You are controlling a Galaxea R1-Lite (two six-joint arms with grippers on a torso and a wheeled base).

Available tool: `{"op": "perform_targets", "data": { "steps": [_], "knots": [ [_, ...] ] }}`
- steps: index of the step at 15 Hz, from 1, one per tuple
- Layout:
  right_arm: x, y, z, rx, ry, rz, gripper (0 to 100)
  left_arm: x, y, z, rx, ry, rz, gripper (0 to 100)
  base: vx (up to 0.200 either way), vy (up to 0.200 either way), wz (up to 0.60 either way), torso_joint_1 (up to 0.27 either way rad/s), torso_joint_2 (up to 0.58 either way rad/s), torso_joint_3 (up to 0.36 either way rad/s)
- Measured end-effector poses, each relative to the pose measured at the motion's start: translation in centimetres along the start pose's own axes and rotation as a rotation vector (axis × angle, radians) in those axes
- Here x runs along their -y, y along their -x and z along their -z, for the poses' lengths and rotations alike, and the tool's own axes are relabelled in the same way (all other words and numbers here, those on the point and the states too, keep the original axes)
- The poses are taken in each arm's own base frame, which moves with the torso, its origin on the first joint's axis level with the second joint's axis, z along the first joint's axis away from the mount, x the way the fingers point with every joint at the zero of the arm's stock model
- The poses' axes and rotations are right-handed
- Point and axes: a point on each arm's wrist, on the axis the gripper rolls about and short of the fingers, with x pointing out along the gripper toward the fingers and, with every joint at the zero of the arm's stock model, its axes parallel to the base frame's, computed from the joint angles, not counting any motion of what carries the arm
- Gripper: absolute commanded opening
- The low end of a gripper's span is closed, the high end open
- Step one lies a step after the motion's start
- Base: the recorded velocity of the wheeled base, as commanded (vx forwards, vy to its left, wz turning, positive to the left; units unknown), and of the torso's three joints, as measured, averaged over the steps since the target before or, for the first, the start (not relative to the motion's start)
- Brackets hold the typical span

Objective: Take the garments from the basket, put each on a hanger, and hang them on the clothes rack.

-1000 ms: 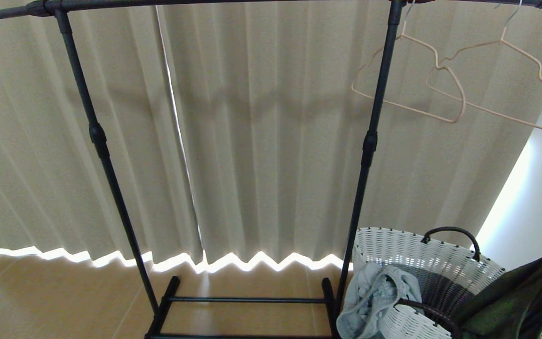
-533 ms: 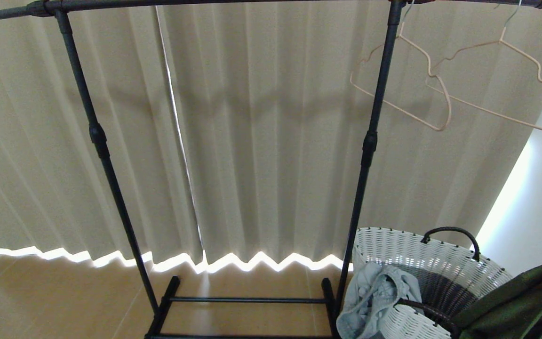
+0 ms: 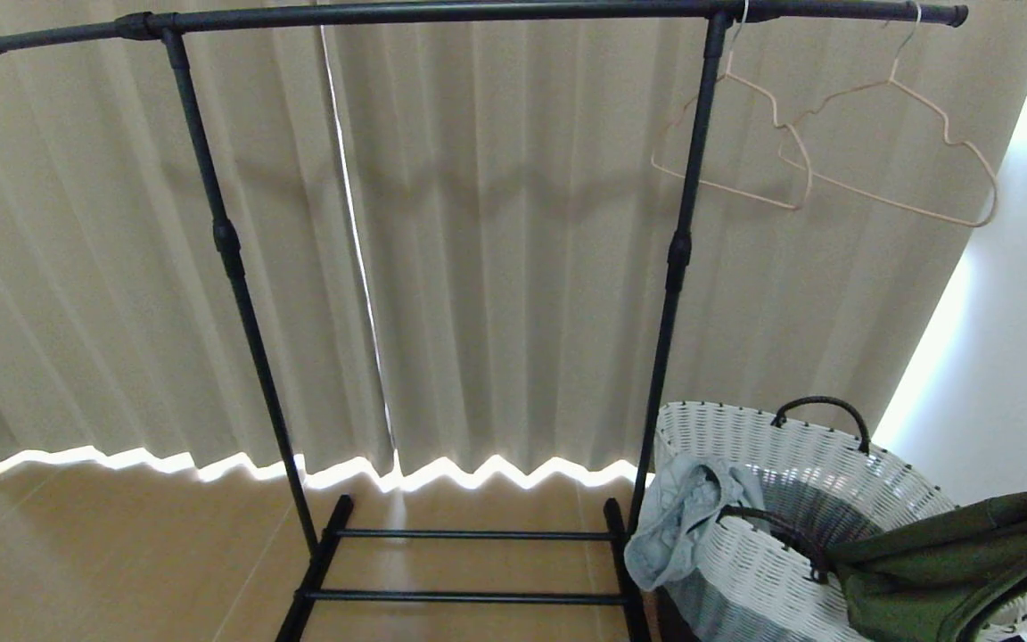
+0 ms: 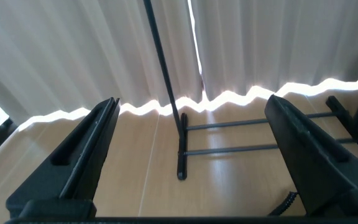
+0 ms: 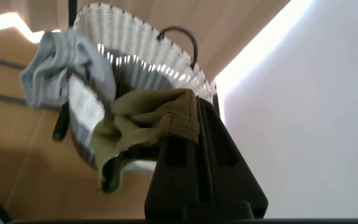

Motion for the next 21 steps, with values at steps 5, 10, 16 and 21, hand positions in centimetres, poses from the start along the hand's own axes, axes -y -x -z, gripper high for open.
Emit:
{"op": "perform_targets", "data": {
  "steps": [5,10,16,21],
  "knots": [
    [-0.08,0.01,0.19,-0.006,0.001,0.000,0,-0.01,0.00,-0.01,0.001,0.000,-0.001,100,0.000,0.000,0.00,0.000,0.00,0.000],
    [-0.11,-0.01,0.27,-0.011,0.002,-0.001,0,0.00,0.00,-0.01,0.001,0.000,-0.002,100,0.000,0.200,0.00,0.006,0.00,0.000],
    [-0.12,-0.06,0.26,-0.012,0.003,-0.004,0,-0.01,-0.01,0.02,-0.001,-0.002,-0.006,100,0.000,0.133,0.00,0.005,0.00,0.002],
    [-0.17,-0.32,0.14,-0.009,0.005,-0.023,0,0.01,-0.02,0.05,-0.002,-0.008,-0.003,100,0.000,0.000,0.00,0.000,0.00,0.000]
  ]
}}
